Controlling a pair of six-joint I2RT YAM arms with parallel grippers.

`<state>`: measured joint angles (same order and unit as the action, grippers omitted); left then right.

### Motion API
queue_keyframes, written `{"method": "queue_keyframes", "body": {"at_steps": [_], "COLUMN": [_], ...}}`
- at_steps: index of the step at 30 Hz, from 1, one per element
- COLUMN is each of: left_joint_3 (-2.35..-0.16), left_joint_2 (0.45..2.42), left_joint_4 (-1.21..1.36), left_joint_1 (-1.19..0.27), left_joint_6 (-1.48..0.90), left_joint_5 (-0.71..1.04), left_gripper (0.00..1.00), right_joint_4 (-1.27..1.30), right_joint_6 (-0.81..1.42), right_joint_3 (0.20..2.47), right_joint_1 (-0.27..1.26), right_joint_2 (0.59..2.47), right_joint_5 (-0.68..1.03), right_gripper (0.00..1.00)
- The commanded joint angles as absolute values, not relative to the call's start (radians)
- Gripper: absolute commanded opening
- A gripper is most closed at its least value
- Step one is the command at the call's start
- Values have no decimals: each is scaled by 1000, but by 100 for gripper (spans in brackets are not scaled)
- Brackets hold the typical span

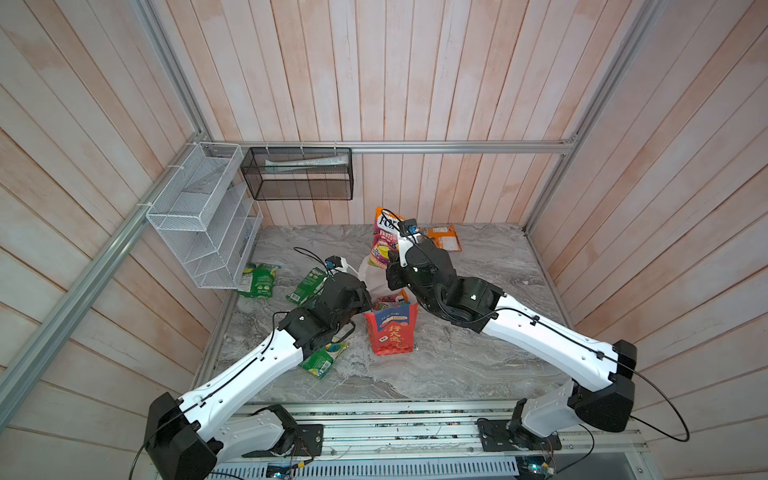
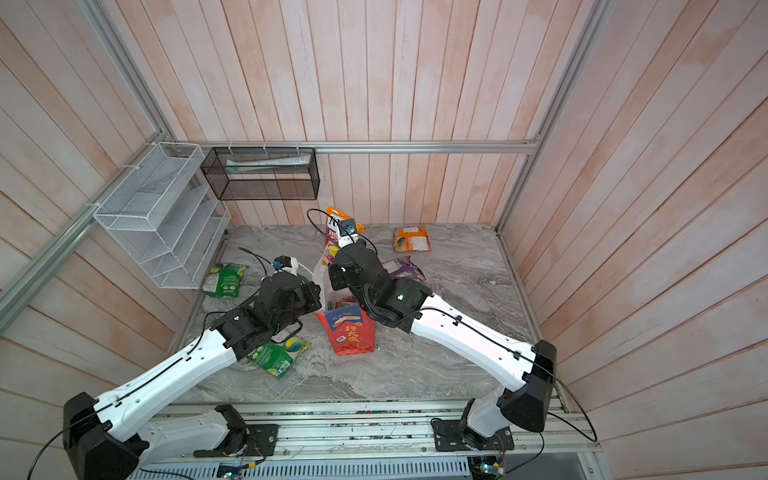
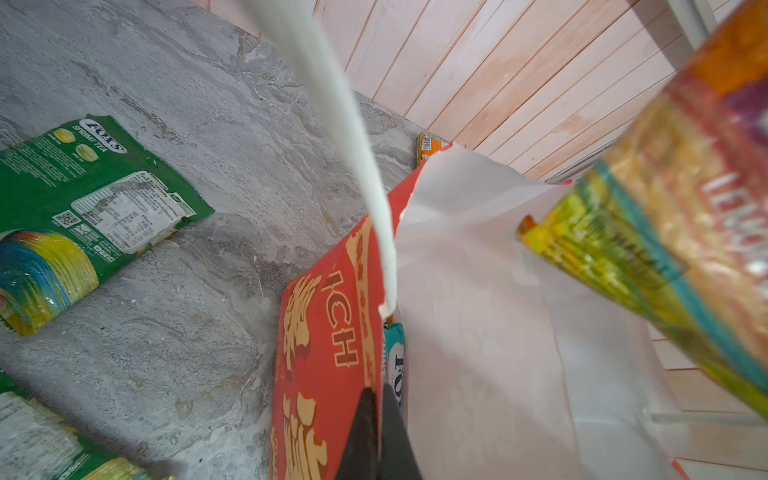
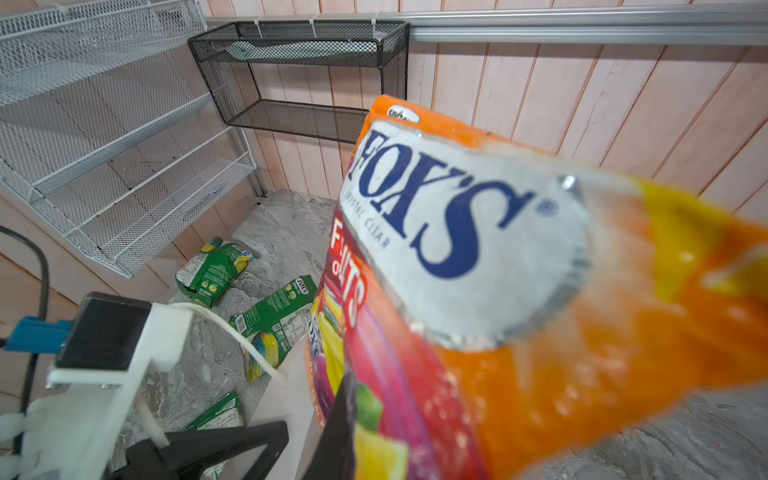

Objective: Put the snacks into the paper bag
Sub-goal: 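Carry the FOX'S packet with the right gripper over the bag, then lower the FOX'S packet into the bag and open the right gripper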

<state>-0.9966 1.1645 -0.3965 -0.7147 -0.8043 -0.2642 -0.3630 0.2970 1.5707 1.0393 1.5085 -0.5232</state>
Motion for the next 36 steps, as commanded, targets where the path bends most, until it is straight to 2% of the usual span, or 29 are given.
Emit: {"method": "queue_keyframes", "body": {"at_steps": [1,21,25,28,36], "left_joint_3": [-1001,-999,-999,-1000,-1001], "left_joint_2": [1146,1140,1140,1142,1144], "left_joint_4": [-403,-407,-407,-407,-407], "left_joint_1": [-721,-721,-721,-720,-721], "left_joint_6": [-787,-785,-784,-782,-782], "left_joint_5": [-300,-316,-319,-321,-324], "left_gripper": [0,0,0,0,0], "right_joint_4": [-430,-793,-812,-807,-734], "right_joint_6": [314,281,273,272,268], "right_joint_3": [1646,1961,1979,1976,1910], "right_joint_1": [1043,1043,1043,1043,1043], "right_joint_2": [1542,1760,1773,1772,1702], "right_joint_5": [-560,-491,-492,-488,-485], "right_gripper": [13,13,24,36,45]}}
